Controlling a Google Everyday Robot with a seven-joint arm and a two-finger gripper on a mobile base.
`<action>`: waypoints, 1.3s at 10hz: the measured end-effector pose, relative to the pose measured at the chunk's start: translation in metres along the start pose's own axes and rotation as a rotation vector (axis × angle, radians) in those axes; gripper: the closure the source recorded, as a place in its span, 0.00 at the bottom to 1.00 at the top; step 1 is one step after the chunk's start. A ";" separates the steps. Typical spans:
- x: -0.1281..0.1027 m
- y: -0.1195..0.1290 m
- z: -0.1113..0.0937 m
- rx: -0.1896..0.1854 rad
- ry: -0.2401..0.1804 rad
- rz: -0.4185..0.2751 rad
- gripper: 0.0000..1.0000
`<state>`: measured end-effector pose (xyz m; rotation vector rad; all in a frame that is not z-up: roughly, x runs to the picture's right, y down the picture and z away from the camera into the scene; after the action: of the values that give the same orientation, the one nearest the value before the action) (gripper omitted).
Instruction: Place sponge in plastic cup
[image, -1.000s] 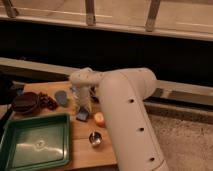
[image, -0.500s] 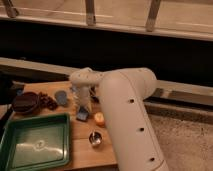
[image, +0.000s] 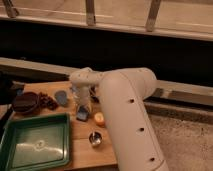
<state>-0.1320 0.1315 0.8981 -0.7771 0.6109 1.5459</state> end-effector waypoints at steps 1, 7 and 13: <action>0.000 0.000 0.000 0.000 -0.001 0.000 1.00; -0.002 -0.002 -0.010 0.008 -0.042 0.008 1.00; 0.009 -0.006 -0.100 0.086 -0.252 0.044 1.00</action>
<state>-0.1132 0.0614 0.8281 -0.4971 0.5064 1.6156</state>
